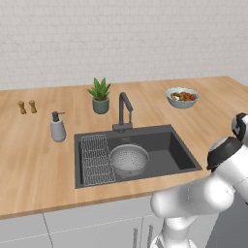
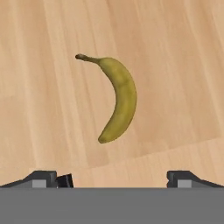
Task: Put the colander in the sink, put the banana in the colander, and turn on the sink faucet and pour water over the colander.
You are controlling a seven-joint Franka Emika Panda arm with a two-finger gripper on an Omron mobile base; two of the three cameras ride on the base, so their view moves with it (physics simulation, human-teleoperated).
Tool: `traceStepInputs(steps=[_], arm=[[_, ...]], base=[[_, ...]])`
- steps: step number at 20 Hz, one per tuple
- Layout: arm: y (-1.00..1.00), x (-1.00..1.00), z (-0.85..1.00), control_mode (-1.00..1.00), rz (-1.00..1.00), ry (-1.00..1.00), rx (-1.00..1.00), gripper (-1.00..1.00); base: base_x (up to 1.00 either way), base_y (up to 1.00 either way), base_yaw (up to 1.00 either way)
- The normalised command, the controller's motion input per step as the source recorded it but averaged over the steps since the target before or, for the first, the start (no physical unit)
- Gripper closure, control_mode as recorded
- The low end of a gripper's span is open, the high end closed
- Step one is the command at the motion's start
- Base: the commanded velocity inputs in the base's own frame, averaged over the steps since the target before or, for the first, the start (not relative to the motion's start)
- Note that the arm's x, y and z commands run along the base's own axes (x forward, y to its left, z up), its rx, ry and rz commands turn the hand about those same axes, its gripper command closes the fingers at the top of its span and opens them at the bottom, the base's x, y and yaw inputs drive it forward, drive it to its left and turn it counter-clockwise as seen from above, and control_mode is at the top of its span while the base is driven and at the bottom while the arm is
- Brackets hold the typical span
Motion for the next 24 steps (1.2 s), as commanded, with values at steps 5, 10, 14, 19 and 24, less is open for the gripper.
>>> traceStepInputs(steps=[5, 10, 14, 19, 24], arm=[[-0.24, 0.0, -0.14, -1.0, 0.01, 0.0, 0.0, -1.0], [-0.11, 0.13, -0.11, -1.0, 0.02, -0.02, 0.05, -1.0], [0.0, 0.33, -0.19, -1.0, 0.07, -0.01, 0.03, -1.0], [0.0, 0.17, -0.3, -1.0, 0.08, 0.0, 0.0, -1.0], [-0.03, 0.17, -0.23, -1.0, 0.05, 0.0, 0.0, -1.0]], base=[[0.0, 0.0, 0.0], [0.0, 0.0, 0.0], [0.0, 0.0, 0.0], [0.0, 0.0, 0.0], [0.0, 0.0, 0.0]])
